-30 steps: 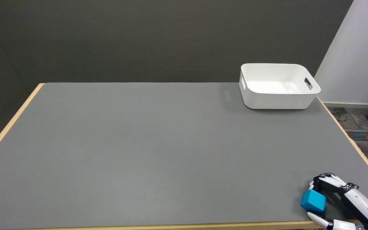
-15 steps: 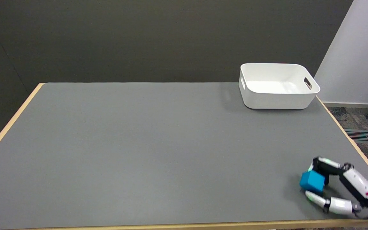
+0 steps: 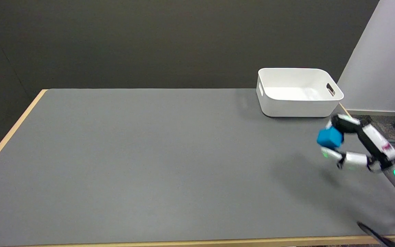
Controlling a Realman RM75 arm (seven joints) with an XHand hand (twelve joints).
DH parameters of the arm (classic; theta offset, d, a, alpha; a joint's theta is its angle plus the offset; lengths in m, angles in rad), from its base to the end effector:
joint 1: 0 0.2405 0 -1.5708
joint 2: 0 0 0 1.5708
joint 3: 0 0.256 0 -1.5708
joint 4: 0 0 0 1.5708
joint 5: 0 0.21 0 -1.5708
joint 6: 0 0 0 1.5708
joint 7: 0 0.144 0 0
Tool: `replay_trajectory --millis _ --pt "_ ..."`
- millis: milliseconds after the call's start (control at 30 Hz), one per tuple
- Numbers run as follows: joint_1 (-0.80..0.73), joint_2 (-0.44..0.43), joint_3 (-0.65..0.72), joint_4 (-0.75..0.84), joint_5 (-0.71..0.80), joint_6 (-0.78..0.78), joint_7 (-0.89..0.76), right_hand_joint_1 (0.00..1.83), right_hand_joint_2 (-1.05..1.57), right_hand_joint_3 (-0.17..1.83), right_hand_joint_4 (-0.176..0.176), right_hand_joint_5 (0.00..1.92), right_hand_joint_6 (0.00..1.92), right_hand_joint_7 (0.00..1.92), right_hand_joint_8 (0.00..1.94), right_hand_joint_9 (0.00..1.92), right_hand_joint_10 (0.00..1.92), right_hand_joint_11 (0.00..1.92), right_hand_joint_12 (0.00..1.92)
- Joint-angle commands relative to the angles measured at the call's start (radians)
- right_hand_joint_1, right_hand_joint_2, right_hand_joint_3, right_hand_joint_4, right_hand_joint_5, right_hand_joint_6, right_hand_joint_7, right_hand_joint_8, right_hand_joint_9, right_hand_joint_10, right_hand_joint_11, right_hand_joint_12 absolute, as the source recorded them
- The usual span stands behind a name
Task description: Pick up blue wooden cube.
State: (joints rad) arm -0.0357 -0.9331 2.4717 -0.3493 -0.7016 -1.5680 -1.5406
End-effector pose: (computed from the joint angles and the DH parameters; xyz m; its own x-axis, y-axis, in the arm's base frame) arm -0.2931 -0.1714 0.5523 0.7318 0.1898 0.6546 -0.6256 -0.1942 0.7556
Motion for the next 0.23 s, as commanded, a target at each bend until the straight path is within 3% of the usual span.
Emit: replay_trajectory --millis 33,233 --pt "0.477 -0.048 -0.380 -0.251 0.014 0.539 0.162 1.17 0.91 0.71 -0.035 0.68 1.55 0.87 1.49 0.88 1.92 0.69 1.92" --pt "0.580 -0.066 -0.634 -0.340 0.054 0.948 0.148 1.17 0.91 0.72 -0.034 0.67 1.56 0.86 1.51 0.88 1.92 0.70 1.92"
